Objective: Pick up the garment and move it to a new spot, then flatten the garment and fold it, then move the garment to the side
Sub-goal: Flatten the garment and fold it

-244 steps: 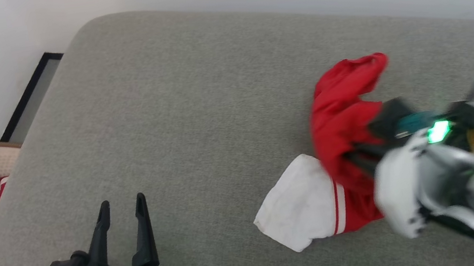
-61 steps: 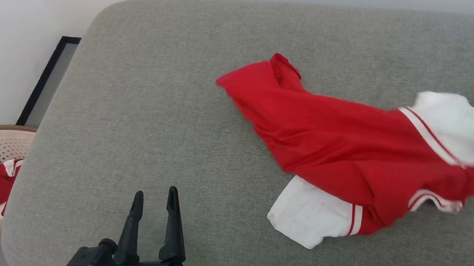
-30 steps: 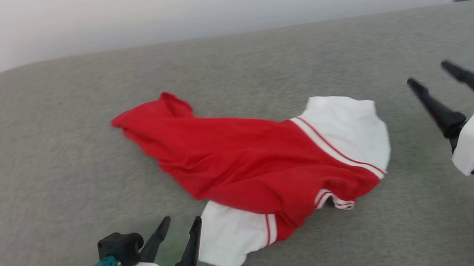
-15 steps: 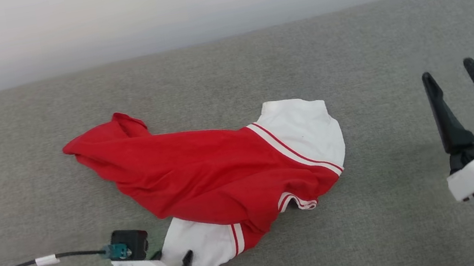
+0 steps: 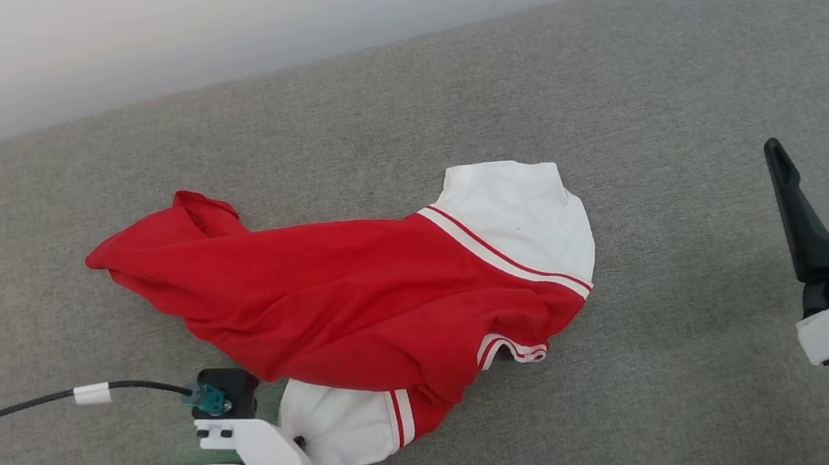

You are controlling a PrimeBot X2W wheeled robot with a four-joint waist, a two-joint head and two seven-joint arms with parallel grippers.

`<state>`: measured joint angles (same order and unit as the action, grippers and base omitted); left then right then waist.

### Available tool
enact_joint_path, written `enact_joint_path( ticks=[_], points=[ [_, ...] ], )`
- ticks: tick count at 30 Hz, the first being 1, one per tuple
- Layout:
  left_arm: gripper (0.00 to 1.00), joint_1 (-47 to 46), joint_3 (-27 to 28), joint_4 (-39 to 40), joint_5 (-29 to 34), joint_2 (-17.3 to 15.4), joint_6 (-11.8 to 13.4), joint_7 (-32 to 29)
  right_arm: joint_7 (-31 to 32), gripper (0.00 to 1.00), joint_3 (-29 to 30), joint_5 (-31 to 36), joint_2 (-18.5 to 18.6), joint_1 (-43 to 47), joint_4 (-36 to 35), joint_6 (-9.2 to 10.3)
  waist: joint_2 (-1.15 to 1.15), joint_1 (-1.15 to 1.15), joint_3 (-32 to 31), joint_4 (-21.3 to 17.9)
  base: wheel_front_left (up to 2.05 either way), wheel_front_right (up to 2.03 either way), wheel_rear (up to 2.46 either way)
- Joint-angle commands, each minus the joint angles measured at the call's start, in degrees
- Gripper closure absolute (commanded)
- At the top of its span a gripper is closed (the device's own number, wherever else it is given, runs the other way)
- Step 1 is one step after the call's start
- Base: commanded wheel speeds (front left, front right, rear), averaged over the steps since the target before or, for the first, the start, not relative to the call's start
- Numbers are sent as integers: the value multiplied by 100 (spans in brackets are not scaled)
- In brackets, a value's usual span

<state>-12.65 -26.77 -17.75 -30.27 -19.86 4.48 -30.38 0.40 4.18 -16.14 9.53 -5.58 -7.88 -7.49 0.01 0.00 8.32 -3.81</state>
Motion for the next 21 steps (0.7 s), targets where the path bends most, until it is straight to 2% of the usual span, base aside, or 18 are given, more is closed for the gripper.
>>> enact_joint_path(
  ticks=[1,13,19,21],
  points=[
    [100,193,-149,-171,-55,42,-58,-180,-48,0,31,-45,-19,20,-21,0,-1,0,6,18,0,0,0],
    [100,-161,597,802,-26,-1331,177,-791,-130,0,326,-55,-31,116,-47,0,-1,0,19,335,0,0,0],
    [100,-399,830,676,155,-1981,173,-927,-66,0,334,-93,-46,138,-75,0,-1,0,90,410,0,0,0],
    [100,-488,870,530,100,-2040,129,-923,-44,0,323,-91,-57,120,-62,0,-1,0,110,421,0,0,0]
  ],
)
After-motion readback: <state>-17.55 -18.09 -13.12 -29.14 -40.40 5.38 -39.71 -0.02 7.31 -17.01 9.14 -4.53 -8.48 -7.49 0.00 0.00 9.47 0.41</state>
